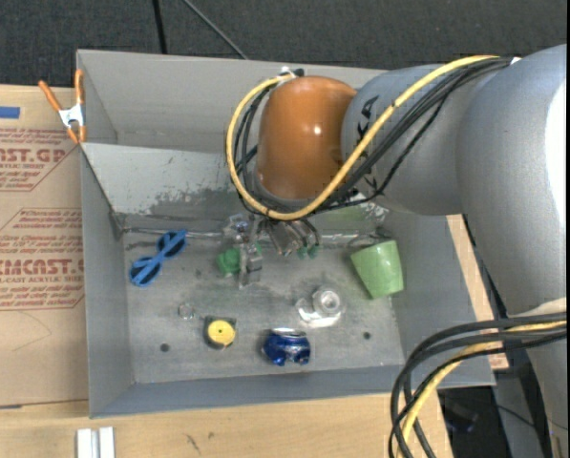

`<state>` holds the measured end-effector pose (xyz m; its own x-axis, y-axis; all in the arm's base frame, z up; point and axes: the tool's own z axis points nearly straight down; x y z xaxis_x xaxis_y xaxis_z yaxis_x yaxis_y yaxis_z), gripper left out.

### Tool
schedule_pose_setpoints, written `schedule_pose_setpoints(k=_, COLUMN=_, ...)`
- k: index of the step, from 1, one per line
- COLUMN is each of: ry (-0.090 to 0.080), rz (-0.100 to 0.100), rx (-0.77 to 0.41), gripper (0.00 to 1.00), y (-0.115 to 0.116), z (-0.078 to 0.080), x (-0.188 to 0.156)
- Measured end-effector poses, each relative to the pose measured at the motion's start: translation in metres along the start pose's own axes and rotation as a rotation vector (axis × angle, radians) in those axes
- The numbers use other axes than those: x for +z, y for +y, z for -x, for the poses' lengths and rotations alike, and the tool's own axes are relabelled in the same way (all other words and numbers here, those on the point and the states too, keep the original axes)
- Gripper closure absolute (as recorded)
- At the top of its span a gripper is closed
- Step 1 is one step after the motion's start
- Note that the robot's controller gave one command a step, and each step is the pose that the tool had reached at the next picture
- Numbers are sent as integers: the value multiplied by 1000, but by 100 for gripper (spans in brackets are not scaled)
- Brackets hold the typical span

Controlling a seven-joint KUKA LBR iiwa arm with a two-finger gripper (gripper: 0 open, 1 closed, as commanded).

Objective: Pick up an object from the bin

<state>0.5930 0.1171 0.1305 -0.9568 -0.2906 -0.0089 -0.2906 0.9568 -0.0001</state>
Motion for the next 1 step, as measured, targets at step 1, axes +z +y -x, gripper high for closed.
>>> schedule_pose_setpoints(k=1, ry=-1, rz=-1, rx=0, gripper=100, y=0, z=3, x=-59)
